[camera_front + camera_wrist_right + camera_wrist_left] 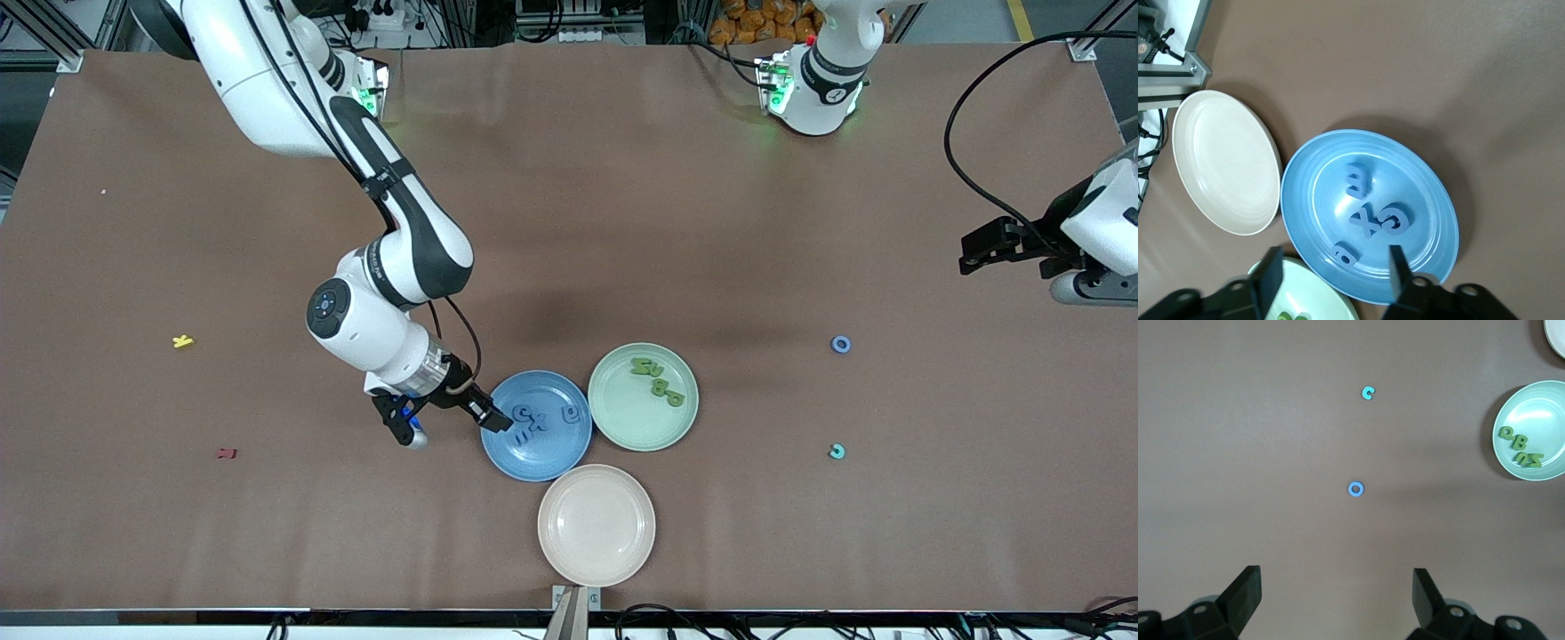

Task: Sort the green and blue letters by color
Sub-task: 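Carry the blue m to the blue plate and open the right gripper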

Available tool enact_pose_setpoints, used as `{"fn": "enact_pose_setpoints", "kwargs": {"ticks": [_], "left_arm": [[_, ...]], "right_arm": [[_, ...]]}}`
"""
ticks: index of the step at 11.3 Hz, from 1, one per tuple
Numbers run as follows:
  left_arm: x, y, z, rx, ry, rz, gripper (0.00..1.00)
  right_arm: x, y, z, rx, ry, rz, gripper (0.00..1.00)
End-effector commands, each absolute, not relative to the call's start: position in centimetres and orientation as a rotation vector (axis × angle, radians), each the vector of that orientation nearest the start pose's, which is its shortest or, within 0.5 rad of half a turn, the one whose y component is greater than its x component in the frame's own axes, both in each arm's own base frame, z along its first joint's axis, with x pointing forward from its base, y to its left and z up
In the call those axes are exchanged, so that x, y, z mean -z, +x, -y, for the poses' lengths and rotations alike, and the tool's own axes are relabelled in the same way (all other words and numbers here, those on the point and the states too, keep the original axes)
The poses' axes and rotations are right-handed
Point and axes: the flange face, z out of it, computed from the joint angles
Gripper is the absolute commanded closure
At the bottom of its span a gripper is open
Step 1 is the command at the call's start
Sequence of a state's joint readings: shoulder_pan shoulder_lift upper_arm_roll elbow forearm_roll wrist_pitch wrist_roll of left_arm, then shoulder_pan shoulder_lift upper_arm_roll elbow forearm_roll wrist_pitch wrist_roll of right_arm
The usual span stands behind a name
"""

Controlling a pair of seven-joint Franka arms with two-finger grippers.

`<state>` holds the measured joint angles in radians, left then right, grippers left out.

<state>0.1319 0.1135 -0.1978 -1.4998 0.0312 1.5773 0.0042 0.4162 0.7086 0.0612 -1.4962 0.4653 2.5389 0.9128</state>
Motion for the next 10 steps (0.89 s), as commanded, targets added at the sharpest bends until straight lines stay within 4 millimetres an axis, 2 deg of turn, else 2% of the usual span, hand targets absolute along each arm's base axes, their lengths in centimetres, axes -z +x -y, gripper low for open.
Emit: {"fn": "enact_pose_setpoints", "kwargs": {"ticks": [1,3,6,8,10], "left_arm": [[-59.9,59.1,2.7,-0.033,-3.157,-0.136,0.00],[-59.8,59.1,2.7,-0.033,-3.157,-0.136,0.00],[-59.8,59.1,2.7,-0.033,-3.157,-0.136,0.00],[-59.9,59.1,2.7,-0.028,-3.157,-0.136,0.00],[-59.9,59.2,2.7,-0.021,-3.157,-0.136,0.00]], "right_arm": [[-28.7,67.7,-29.1,0.023,-2.446,-1.014,0.00],[-29.5,67.1,-24.5,0.049,-2.512,-0.874,0.00],[-27.8,64.8,-18.4,0.040,-2.631,-0.706,0.00],[-28.1,63.5,-14.3,0.073,-2.689,-0.589,0.00],[-28.2,62.6,-9.0,0.123,-2.760,-0.456,0.00]]}}
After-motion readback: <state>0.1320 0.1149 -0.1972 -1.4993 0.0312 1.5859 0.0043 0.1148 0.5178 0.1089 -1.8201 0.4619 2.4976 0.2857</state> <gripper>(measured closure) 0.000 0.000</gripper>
